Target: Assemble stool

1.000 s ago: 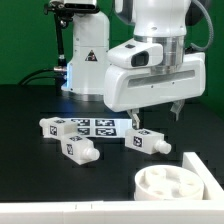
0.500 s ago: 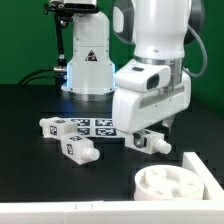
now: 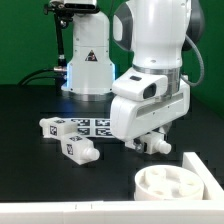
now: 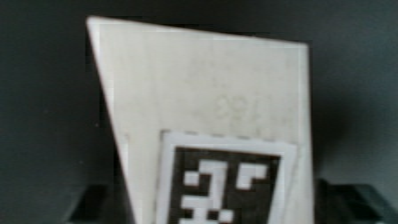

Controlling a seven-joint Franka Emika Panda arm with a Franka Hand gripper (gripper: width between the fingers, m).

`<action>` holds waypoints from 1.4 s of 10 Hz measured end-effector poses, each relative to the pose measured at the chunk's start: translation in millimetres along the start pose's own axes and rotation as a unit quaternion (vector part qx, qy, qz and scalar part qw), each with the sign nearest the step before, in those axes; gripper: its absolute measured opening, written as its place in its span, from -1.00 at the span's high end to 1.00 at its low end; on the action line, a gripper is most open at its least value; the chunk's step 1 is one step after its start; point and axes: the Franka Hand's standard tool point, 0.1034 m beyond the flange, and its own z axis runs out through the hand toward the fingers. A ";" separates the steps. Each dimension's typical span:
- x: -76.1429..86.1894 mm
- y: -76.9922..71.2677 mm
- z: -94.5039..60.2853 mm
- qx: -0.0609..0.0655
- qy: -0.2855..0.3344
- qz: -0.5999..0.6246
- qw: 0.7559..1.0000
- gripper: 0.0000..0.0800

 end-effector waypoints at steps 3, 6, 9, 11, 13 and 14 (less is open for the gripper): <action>6.7 -3.5 -8.6 -0.009 0.003 -0.108 0.994 0.20; 10.0 -3.4 -14.2 -0.024 0.006 -0.260 0.965 0.20; 6.7 -2.5 -11.5 -0.024 -0.004 -0.363 0.932 0.19; 9.7 -6.3 -14.0 -0.035 -0.018 -0.545 0.837 0.19; 7.5 -5.5 -12.3 -0.036 -0.027 -0.604 0.796 0.19; 6.7 -4.5 -11.9 -0.036 -0.028 -0.617 0.786 0.19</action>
Offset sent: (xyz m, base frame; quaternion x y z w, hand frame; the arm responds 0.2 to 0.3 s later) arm -0.0020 0.0355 0.0216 0.0301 0.0038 -0.4213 0.9064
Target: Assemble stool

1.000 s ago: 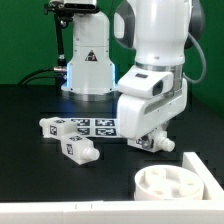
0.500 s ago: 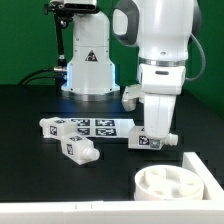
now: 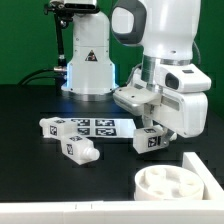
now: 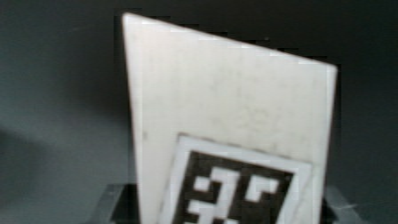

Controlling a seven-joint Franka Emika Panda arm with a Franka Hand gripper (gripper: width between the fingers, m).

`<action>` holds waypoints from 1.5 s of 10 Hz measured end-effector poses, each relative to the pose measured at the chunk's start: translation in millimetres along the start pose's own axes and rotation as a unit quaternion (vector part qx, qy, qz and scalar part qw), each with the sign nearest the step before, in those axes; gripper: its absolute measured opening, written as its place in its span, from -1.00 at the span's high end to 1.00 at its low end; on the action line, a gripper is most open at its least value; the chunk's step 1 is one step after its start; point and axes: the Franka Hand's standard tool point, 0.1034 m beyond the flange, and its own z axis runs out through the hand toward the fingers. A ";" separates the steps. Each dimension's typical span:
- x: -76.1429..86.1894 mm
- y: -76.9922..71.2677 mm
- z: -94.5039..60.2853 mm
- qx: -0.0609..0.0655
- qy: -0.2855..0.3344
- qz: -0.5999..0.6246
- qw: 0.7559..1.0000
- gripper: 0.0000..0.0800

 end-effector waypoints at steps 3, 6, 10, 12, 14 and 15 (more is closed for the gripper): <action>-2.8 -2.8 2.2 0.002 -0.007 -0.086 0.996 0.19; 7.4 -15.0 10.7 0.019 -0.031 -0.358 0.933 0.19; -0.1 -20.3 12.4 0.025 -0.029 -0.394 0.918 -0.07; 3.7 -20.4 2.4 0.041 -0.046 -0.318 0.946 -0.56; 3.2 -12.0 -26.2 0.051 -0.084 -0.205 0.974 -0.61; -2.2 -6.3 -37.5 0.044 -0.097 -0.161 0.981 -0.62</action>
Offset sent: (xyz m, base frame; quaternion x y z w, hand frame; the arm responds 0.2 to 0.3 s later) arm -0.0153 -0.0013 -0.0183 0.0003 -0.0302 -0.4278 0.9034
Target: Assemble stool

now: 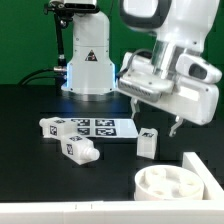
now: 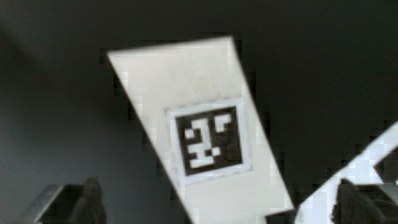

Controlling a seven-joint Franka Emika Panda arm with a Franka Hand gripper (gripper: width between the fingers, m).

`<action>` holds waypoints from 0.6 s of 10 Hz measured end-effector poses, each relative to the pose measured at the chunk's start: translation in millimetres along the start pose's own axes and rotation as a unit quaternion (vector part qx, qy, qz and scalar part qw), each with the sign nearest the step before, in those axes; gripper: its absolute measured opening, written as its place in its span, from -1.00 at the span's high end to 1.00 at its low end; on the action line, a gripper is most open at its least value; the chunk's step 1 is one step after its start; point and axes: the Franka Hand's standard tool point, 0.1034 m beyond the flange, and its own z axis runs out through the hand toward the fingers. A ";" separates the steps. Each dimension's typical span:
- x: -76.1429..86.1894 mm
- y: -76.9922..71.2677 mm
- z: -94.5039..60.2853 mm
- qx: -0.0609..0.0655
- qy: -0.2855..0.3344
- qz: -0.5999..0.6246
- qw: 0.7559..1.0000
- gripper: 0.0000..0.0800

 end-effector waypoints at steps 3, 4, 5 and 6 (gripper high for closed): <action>-7.3 5.1 -0.7 -0.019 0.004 0.076 0.997 -0.62; -6.8 5.2 -0.6 -0.019 0.005 0.098 0.995 -0.62; -6.7 5.2 -0.5 -0.018 0.006 0.135 0.991 -0.62; -7.8 5.1 -0.2 -0.017 0.009 0.162 0.987 -0.62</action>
Offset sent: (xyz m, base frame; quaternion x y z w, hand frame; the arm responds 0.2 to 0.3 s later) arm 0.0000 0.0000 0.0000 0.0000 0.0000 0.1296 0.9916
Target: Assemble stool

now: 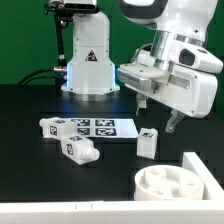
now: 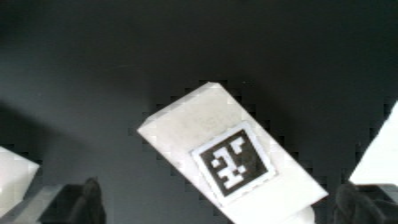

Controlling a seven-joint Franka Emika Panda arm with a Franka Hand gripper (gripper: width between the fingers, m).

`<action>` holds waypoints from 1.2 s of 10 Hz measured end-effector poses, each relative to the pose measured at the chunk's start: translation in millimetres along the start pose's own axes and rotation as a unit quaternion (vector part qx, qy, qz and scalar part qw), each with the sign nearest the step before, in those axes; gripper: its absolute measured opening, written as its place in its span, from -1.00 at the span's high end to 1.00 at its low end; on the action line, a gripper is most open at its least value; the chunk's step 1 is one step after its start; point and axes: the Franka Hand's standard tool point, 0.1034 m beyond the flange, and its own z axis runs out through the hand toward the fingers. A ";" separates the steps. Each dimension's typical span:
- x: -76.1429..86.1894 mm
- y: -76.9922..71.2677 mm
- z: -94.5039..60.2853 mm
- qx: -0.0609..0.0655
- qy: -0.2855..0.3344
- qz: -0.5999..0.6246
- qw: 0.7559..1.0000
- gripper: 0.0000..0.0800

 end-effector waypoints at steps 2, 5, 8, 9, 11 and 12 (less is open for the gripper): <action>-13.0 12.5 0.2 0.011 0.003 0.193 0.981 -0.62; -11.6 18.5 -2.5 0.029 -0.008 0.385 0.923 -0.62; -4.5 14.8 -0.6 0.027 0.009 0.466 0.884 -0.62; -3.4 14.7 -0.5 0.029 0.010 0.498 0.867 -0.62; -16.7 24.4 2.5 0.045 0.017 0.618 0.785 -0.62; -23.7 27.0 1.7 0.061 0.021 0.697 0.714 -0.62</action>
Offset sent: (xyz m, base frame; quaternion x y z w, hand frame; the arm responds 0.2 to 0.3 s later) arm 0.0127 -0.0085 0.0045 0.0564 -0.0707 0.4631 0.8817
